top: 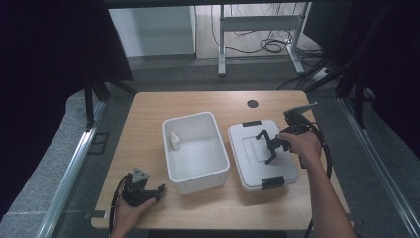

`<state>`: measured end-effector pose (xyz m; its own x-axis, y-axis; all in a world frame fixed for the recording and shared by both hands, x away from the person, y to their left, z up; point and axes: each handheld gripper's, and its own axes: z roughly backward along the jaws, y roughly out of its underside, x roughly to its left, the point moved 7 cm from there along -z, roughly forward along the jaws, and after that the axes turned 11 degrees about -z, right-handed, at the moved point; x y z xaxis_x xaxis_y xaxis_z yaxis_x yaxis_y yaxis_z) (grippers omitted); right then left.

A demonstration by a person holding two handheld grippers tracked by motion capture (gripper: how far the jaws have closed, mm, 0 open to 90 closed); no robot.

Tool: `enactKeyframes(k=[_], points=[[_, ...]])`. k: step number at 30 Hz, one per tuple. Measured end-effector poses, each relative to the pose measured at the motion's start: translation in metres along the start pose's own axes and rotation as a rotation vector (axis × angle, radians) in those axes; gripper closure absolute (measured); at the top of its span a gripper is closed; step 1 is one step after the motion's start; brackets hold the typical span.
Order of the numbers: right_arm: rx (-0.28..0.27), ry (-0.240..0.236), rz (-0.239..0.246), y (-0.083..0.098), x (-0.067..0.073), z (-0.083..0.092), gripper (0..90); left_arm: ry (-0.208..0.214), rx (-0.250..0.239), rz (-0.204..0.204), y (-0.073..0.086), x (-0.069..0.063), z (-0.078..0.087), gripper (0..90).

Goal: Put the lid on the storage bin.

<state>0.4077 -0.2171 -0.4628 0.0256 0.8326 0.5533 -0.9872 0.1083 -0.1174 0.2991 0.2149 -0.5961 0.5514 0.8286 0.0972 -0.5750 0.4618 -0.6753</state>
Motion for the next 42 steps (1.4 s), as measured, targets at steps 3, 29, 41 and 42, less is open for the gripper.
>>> enactKeyframes(k=[3, 29, 41, 42], points=[[-0.005, -0.002, 0.002, 0.0, 0.001, 0.006, 84.5, 0.0, 0.0, 0.0, 0.0, 0.0, 0.0, 11.9], [-0.058, -0.075, 0.019, -0.003, 0.028, 0.044, 84.6, -0.001, -0.001, -0.001, 0.0, 0.0, 0.0, 11.9], [-0.065, -0.074, 0.024, -0.004, 0.039, 0.049, 84.6, 0.001, 0.0, 0.0, 0.0, 0.0, 0.0, 11.8], [-0.067, -0.075, 0.026, -0.005, 0.04, 0.048, 84.5, 0.001, 0.0, 0.0, 0.0, 0.0, 0.0, 11.9]])
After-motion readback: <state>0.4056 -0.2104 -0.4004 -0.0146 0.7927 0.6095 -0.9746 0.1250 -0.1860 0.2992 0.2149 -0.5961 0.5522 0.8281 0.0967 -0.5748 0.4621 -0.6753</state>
